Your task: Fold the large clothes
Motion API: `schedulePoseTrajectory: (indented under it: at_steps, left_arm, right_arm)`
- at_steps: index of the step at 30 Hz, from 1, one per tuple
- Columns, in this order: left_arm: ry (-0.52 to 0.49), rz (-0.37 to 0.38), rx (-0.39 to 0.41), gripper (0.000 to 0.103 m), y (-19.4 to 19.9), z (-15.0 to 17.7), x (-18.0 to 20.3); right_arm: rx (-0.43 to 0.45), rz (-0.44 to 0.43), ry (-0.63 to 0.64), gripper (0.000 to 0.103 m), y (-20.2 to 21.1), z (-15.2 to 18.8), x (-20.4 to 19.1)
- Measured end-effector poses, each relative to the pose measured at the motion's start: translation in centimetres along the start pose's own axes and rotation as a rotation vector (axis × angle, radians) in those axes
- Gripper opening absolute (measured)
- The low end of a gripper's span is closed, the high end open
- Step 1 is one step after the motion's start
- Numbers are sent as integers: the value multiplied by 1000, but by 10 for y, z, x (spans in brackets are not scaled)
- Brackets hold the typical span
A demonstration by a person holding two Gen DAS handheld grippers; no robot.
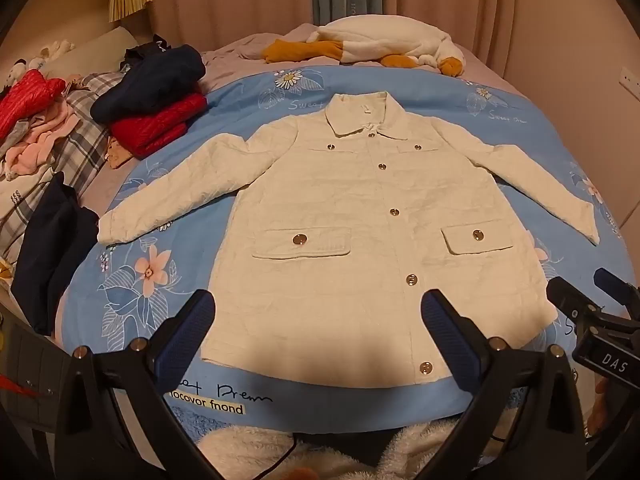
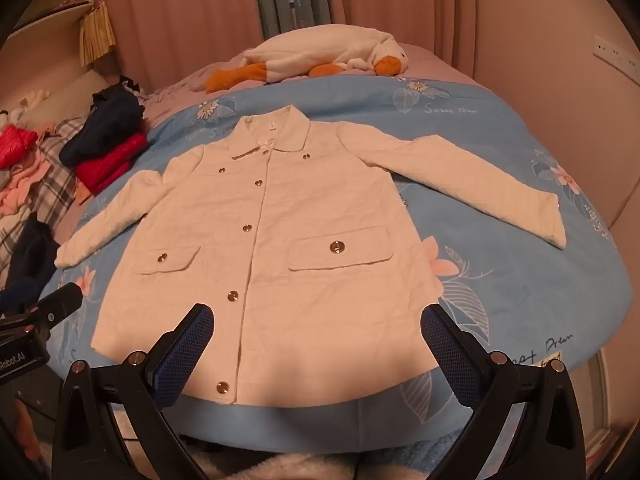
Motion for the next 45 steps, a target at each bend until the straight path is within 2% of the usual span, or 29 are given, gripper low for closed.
schedulePoseTrajectory:
  at_steps: [45]
  left_arm:
    - [-16, -14, -5, 103, -1, 0, 1]
  right_arm:
    - [-3, -2, -2, 102, 0, 1, -1]
Point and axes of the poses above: each gripper's, at about its wrist camera, not at the fingertips, and y roughly against the way its jaws point, x to its right, z to its underside, the point moved 10 cm from there along -y, roughly the way its jaws point, and after that the axes turned 8 degrees about z, right-handed, at the moved point
